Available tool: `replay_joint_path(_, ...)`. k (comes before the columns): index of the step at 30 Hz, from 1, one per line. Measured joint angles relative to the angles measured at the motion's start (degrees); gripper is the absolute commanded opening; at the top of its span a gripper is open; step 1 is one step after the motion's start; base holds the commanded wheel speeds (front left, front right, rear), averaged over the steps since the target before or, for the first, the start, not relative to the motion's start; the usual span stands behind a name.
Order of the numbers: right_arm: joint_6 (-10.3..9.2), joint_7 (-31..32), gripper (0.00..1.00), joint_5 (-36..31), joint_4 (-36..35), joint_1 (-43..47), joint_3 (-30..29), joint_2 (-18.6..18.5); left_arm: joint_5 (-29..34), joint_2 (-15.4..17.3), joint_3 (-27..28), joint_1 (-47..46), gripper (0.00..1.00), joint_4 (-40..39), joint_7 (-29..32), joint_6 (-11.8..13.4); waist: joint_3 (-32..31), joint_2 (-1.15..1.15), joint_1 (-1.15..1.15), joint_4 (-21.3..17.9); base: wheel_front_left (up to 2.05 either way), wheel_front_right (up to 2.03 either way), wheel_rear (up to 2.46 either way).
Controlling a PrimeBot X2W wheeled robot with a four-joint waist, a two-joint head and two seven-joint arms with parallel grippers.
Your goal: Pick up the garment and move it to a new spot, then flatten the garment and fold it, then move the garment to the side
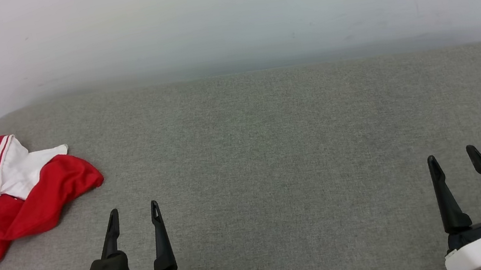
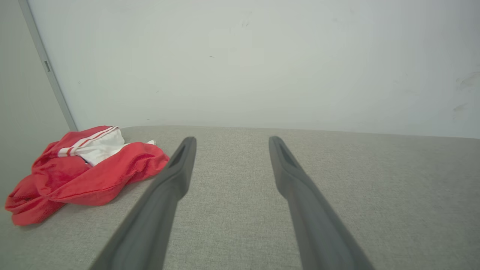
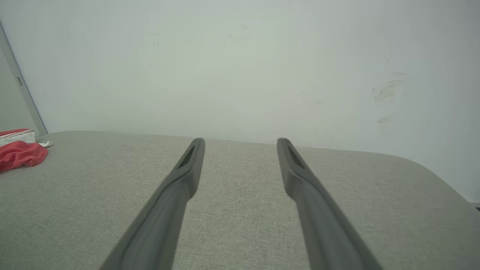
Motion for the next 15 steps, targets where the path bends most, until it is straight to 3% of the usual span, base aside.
replay_joint_path(15, 0.00, 0.0, 1.00, 3.3, 1.1, 0.0, -0.4, 0.0, -2.0, -0.2, 0.8, 0.1, 1.00, 1.1, 0.0, -1.4, -0.2, 0.00, 0.00, 0.0, 0.00, 0.00, 0.00)
